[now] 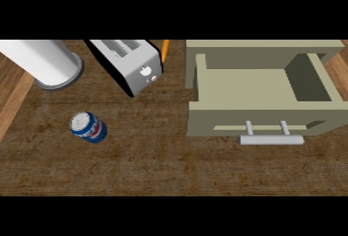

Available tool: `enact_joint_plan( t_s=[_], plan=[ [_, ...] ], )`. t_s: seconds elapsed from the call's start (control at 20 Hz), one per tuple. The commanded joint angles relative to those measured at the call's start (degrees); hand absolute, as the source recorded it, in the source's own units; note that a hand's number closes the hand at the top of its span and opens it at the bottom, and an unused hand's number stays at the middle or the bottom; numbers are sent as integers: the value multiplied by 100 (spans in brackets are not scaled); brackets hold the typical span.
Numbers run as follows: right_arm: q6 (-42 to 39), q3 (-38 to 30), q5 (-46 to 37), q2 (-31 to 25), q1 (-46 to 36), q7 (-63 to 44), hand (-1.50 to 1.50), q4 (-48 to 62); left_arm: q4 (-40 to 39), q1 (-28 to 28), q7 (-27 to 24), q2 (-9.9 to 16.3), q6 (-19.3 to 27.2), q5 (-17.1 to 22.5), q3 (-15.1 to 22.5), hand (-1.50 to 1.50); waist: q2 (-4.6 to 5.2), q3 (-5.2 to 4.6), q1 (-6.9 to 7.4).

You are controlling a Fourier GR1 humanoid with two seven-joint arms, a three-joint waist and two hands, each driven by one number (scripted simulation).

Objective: Pick up the can, place it into the drawer and close the drawer

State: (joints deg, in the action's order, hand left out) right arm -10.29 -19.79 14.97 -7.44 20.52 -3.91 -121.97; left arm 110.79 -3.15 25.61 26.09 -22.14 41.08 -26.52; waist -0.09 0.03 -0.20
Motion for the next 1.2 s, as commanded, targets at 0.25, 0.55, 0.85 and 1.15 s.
enact_joint_plan(
  t_s=[0.25, 0.55, 0.85, 1.15],
  plan=[
    [-361, -174, 55, 234, 282, 23, -150, -224, -328, 443, 654, -47, 288, 547, 20, -150, 4, -3, -8],
    [-730, -812, 751, -108, 238, -213, -150, -162, -596, 833, 536, -535, 652, -43, 619, -150, 7, -3, -26],
    [-885, -940, 683, -11, 104, -223, -150, -46, -1495, 1211, 253, -551, 513, -549, 739, -150, 12, -4, -14],
    [-1203, -1183, 755, 248, 372, 68, -150, -30, -2182, 1062, -891, -1185, 359, -1585, 1176, -150, 11, -4, -30]
  ],
)
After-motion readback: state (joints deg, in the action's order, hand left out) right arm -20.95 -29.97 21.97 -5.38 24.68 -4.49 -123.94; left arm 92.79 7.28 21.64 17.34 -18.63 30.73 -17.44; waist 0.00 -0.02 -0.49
